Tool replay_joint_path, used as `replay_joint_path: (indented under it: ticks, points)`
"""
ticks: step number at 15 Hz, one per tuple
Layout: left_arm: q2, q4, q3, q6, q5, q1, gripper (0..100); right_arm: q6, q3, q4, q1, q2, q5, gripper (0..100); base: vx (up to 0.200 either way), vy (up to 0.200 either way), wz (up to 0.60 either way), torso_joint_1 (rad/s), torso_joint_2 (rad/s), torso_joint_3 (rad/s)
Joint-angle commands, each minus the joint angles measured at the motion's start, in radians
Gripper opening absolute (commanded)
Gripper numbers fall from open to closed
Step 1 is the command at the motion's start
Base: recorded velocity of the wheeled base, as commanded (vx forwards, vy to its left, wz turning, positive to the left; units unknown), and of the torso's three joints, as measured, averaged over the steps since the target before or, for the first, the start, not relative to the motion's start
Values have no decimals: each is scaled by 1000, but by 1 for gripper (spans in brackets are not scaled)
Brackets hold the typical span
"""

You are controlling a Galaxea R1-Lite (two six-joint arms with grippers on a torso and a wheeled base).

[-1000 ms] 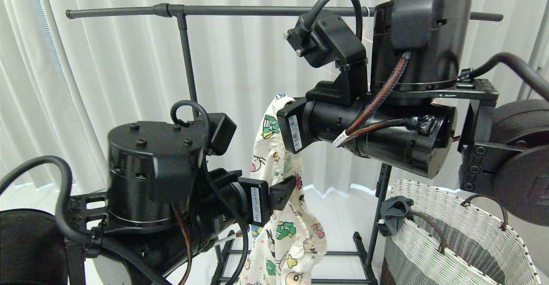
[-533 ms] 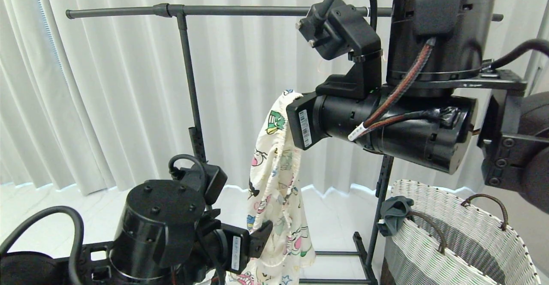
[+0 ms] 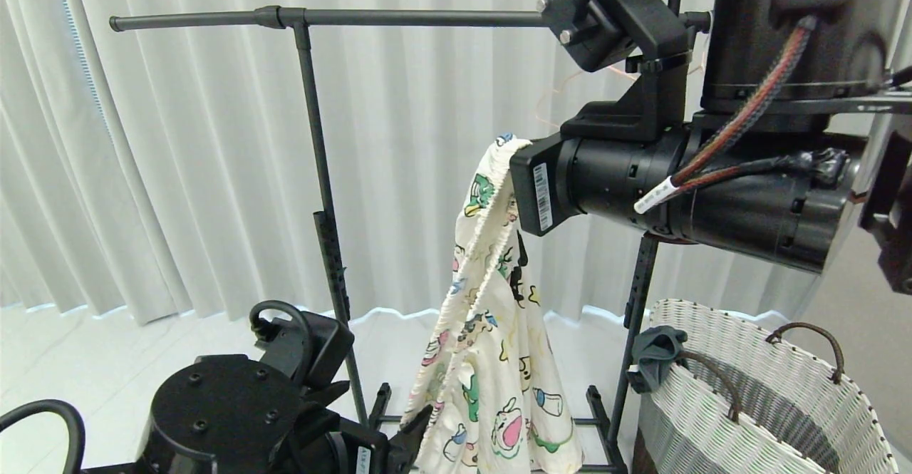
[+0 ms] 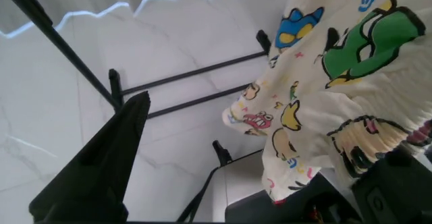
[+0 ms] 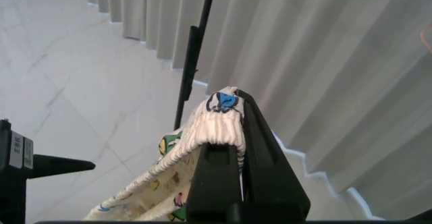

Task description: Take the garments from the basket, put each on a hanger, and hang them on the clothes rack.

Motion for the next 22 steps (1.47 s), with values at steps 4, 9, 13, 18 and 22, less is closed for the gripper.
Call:
replay_joint_path:
  ticks: [4,9,13,18,22]
  points:
    - [-131,1,28,50,19,-43,0,0,89,130,-86,-128,-37,0,0,0,0,0,0,0]
    - [-303,445,-336,138,3,92,0,3,325,430,-135,-430,-71,0,0,0,0,0,0,0]
    - [-174,727,-833,138,-26,77,0,4,298,511,-130,-507,-66,0,0,0,0,0,0,0]
    - [-116,790,-988,153,-24,56,0,3,5,517,-230,-398,-16,0,0,0,0,0,0,0]
    - [-124,791,-1023,279,-26,45,0,-3,-69,566,-230,-379,-14,0,0,0,0,0,0,0]
